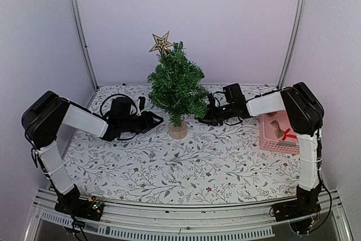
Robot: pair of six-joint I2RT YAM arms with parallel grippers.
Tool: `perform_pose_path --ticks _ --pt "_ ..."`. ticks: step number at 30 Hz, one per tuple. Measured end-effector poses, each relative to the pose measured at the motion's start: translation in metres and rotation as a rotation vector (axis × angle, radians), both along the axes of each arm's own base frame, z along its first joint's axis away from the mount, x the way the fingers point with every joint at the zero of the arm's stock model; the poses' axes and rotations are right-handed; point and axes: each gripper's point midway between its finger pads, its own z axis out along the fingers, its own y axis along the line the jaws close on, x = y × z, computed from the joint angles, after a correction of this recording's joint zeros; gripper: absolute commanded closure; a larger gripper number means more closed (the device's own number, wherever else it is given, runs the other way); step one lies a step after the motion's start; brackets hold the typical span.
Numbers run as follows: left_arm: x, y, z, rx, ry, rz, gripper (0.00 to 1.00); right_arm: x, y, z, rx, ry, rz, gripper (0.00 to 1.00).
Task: Decorate the small christmas tree
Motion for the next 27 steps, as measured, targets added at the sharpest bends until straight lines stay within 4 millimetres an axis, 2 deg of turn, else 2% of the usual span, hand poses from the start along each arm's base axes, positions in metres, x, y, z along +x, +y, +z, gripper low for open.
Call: perform_pose_path --ticks 6,12,20,27 --pt "0.009 -0.013 -0.011 -0.011 0.015 -0.025 0.62 0.000 0.023 -0.012 0.046 0.028 0.029 0.68" --pt "0.015 -0.021 -0.023 -0.013 0.039 -0.047 0.70 -0.001 0.037 -0.020 0.072 0.053 0.046 0.71" --pt "0.020 -0.034 -0.034 -0.025 0.052 -0.084 0.80 -0.011 0.050 -0.017 0.104 0.063 0.082 0.75" --pt "0.025 -0.038 -0.037 -0.026 0.048 -0.091 0.83 -0.020 0.051 -0.022 0.117 0.074 0.096 0.77"
